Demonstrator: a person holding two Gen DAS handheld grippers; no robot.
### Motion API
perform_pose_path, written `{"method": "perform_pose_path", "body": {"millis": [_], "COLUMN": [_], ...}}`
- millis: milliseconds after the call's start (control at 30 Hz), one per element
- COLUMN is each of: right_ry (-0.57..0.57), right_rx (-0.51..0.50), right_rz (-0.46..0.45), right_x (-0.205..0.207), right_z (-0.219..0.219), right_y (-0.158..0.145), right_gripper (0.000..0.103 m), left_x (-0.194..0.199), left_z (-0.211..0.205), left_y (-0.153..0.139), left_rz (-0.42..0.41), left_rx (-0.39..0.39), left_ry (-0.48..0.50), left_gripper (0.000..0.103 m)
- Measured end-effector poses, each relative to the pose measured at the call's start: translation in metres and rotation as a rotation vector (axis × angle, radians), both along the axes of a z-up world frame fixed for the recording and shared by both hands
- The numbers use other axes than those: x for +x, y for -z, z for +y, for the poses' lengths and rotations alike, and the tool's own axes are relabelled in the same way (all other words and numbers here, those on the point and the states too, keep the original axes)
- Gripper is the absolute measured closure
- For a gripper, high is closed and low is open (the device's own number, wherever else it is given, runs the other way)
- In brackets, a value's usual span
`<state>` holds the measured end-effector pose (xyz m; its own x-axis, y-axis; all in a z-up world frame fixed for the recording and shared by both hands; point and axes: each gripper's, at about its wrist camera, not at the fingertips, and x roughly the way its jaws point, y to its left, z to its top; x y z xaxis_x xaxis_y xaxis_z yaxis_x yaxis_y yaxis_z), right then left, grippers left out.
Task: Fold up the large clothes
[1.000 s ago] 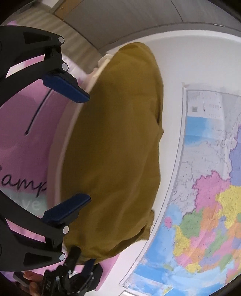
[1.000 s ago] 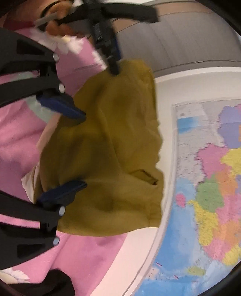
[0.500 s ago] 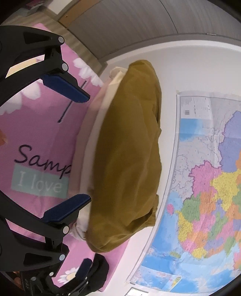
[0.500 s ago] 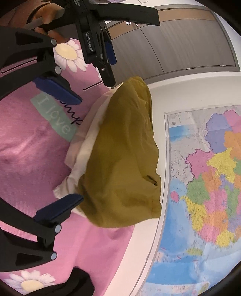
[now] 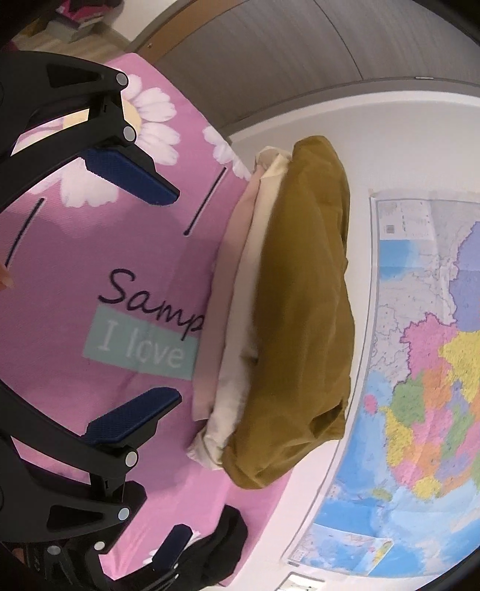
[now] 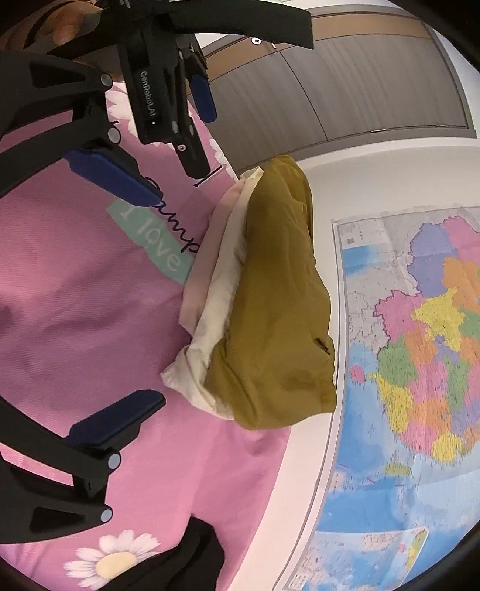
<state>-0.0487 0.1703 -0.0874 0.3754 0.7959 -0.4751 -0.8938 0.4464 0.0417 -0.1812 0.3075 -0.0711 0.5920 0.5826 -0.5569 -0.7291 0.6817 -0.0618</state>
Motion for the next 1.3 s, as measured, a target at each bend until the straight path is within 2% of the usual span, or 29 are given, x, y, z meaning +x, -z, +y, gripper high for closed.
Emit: {"method": "perform_pose_path", "body": {"millis": [267,1300], "right_ry": [0.022,0.003], "right_rx": [0.017,0.032], "right_rz": [-0.001,-0.013], "right_x": [-0.005,-0.021], "right_z": [-0.015,-0.023], "right_y": [-0.003,-0.008], "right_gripper": [0.006,0.006], "left_x": [-0.006,-0.02], "left_z": [-0.015,-0.029], "left_y": [-0.001,-0.01], "left_rz": [0.005,0.0], "left_rx": [0.011,0.065], "left_ry": [-0.006,-0.035], "left_gripper": [0.005,0.005]}}
